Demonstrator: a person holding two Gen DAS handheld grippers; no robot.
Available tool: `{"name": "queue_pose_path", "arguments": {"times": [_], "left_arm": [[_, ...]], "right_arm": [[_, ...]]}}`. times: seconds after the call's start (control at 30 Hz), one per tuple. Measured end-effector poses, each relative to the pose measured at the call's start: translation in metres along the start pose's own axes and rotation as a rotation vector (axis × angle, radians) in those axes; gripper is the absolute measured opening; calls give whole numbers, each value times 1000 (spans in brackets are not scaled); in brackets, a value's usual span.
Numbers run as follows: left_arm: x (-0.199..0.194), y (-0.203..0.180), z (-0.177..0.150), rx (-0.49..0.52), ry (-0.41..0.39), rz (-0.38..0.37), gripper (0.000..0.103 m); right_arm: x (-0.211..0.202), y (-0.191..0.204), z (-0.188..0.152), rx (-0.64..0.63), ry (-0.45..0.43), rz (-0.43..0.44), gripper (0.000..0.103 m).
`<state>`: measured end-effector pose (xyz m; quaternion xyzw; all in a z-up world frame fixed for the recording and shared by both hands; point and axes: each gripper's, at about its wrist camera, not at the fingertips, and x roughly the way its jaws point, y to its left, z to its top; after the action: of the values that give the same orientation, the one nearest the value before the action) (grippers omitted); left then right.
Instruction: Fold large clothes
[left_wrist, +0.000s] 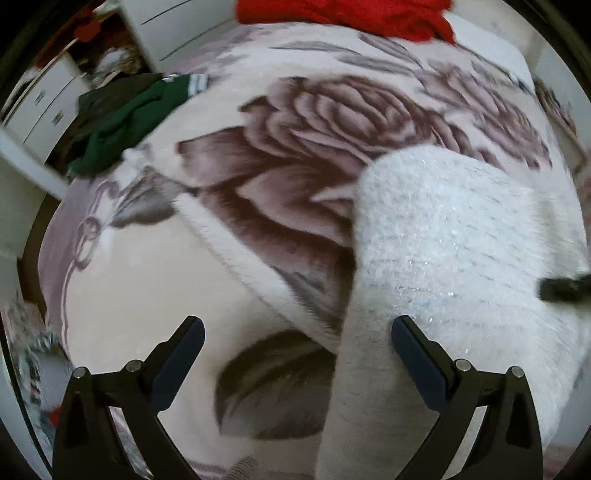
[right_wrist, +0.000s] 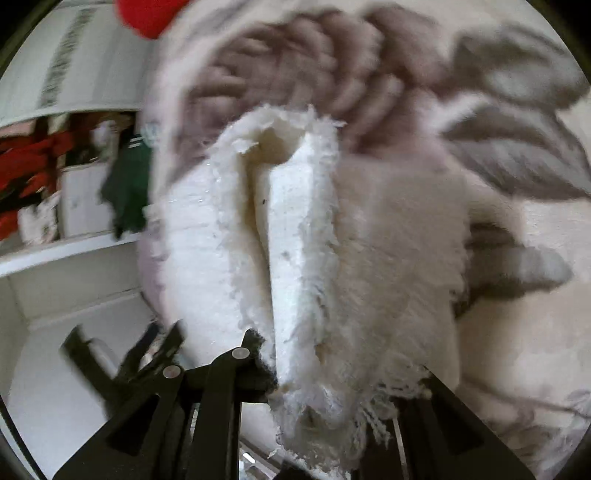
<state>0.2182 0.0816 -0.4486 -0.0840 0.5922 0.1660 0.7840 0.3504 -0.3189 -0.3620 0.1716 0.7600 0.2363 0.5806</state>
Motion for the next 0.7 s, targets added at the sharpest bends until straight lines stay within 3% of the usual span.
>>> {"name": "queue_pose_path", "arguments": {"times": [0.13,0.2,0.27,0.3,0.33,0.4,0.47,0.53,0.63,0.7], "left_arm": [[21,-7,-2,44,30,42,103],[26,0,-3,26,48,46,103],[27,6,-5,5,59,44,103],[27,7,-7,3,61,49,103],[28,8,-8,5,64,58,103],[29,8,-11,9,66,77,103],[29,9,-13,12,61,87,103],[29,7,-14,20,53,94,103],[28,5,-14,37,43,107,103],[28,3,-14,48,36,117,103]], "right_arm": [[46,-23,21,-13,28,-25,19],[59,-29,24,-7,40,7,22],[46,-31,16,17,53,52,26],[35,-32,11,32,51,61,35],[22,-33,4,44,33,47,44],[-6,-31,-7,48,-38,-34,47],[-38,-22,-24,42,-131,-142,47],[-56,-7,-36,10,-194,-109,47],[-43,31,-49,-107,-162,-69,47],[-12,52,-51,-179,-126,-145,47]]}}
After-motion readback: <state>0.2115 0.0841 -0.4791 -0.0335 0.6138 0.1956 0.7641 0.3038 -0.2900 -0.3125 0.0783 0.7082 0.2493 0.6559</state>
